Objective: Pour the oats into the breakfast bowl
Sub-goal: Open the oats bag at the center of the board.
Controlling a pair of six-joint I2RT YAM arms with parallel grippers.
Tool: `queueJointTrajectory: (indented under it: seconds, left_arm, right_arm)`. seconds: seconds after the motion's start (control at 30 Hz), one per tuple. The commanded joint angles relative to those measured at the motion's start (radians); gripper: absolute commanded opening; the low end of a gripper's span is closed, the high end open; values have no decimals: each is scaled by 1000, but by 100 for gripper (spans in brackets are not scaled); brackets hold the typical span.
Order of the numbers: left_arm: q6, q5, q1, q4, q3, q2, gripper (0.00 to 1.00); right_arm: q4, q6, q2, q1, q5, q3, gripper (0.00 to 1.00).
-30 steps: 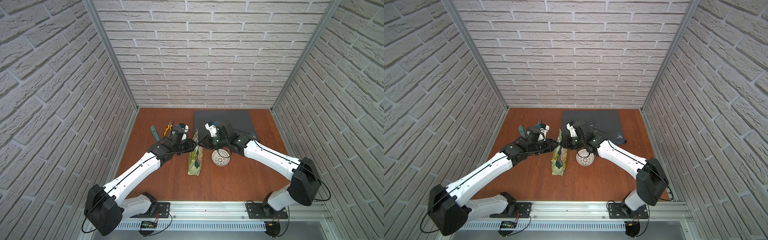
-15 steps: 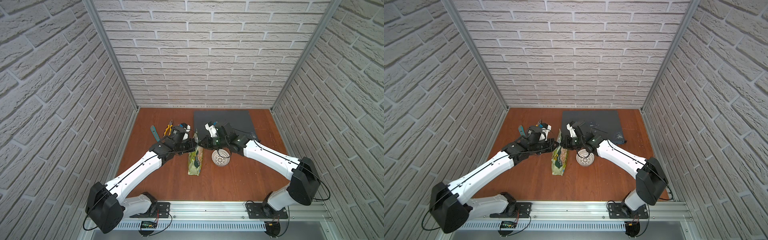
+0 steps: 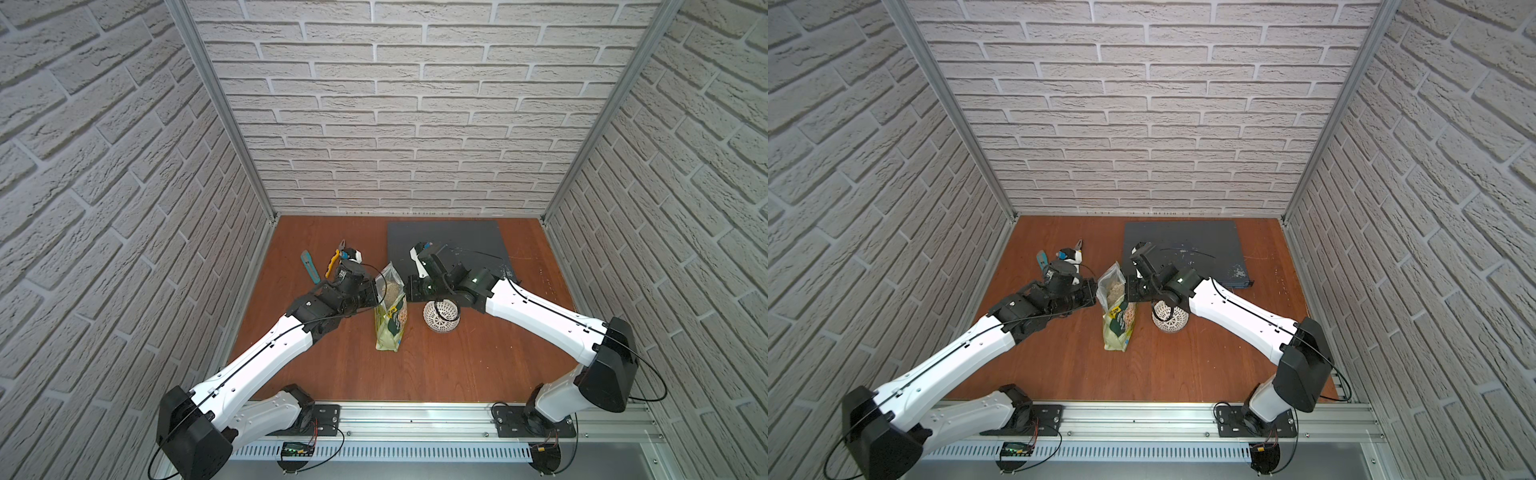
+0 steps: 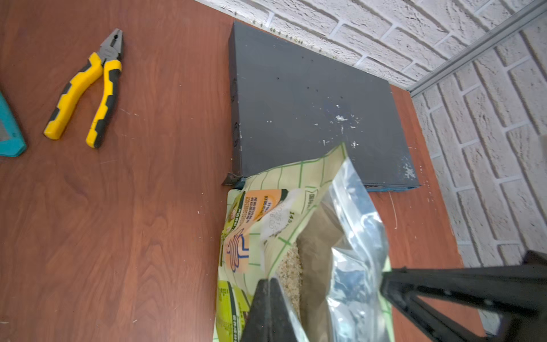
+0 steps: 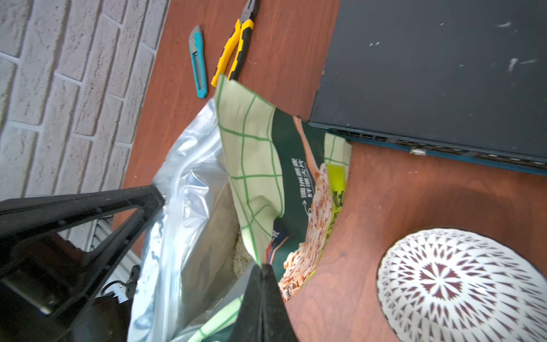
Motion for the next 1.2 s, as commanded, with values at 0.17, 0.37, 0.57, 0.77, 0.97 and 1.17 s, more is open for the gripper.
queueJointTrajectory:
  seconds: [0.17,0.37,0.57,0.77,0.97,1.17]
  left_arm:
    - [6,-164,-22,-168,26,-91,0]
    - [-40,-181,-76,-273,46,-136,0]
    - [-62,-182,-107,-291,62,-159,10]
    - [-18,-182,-88,-198,75,-146,61]
    - [94,-109,-19,-122,129,-63,73]
    - [151,134,128,-66,170,73,69]
  right_arm:
    - [-179,-140,-19,-14,226,110,3]
    - [-224,-237,82,-27,253,260,3]
    - [-166,-269,107,-53,52,285,4]
    - [-143,-205,54,-50,-78,251,44]
    - [-167,-124,-5,18,6,205,63]
    - [-222,-78,41,113,132,226,66]
